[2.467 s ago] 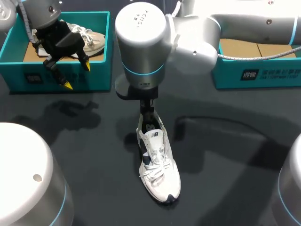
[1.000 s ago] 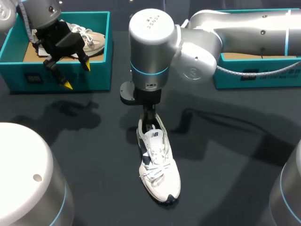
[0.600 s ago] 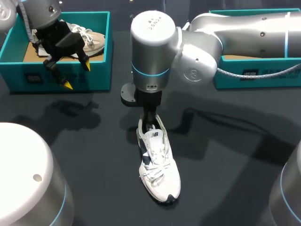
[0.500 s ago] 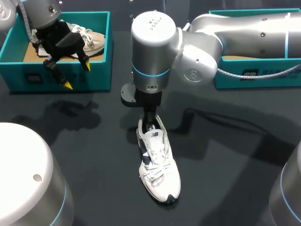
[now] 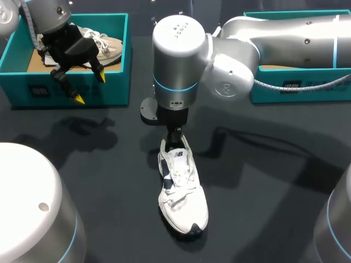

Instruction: Take the shoe out of the shoebox, open the shoe tongue, remove and reinsert the insole, then place the shoe into the shoebox

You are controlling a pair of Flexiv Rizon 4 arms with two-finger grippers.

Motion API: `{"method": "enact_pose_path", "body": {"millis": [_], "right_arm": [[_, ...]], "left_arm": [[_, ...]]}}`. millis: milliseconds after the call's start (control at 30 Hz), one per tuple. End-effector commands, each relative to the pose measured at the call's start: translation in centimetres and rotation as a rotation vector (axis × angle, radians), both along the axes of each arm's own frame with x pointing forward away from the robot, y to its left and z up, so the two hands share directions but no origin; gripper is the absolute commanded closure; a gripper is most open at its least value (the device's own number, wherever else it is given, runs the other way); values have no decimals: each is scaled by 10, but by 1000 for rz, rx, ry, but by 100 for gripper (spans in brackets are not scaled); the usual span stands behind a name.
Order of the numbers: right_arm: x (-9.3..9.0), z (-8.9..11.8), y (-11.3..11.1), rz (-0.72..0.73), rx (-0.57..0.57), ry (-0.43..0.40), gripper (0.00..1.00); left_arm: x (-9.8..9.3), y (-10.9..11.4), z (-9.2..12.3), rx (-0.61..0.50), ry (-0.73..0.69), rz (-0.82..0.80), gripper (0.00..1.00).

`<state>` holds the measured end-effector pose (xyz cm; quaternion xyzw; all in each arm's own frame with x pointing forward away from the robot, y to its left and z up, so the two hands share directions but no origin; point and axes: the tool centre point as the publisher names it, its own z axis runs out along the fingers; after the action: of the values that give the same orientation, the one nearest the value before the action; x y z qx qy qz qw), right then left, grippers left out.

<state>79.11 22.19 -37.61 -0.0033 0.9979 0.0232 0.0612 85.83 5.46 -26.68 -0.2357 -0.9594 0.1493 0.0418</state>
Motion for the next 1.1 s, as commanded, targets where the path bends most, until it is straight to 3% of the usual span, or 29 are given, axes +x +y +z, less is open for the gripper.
{"method": "enact_pose_path", "body": {"millis": [33,400,700,1100], "right_arm": [[-1,25,-6,-8,-13,-17,100],[8,110,-44,-60,-60,-49,100],[35,170,-75,-126,-79,-125,100],[35,170,-75,-126,-79,-125,100]], "left_arm": [[0,0,0,3,0,-1,0],[0,0,0,3,0,-1,0],[0,0,0,3,0,-1,0],[0,0,0,3,0,-1,0]]}}
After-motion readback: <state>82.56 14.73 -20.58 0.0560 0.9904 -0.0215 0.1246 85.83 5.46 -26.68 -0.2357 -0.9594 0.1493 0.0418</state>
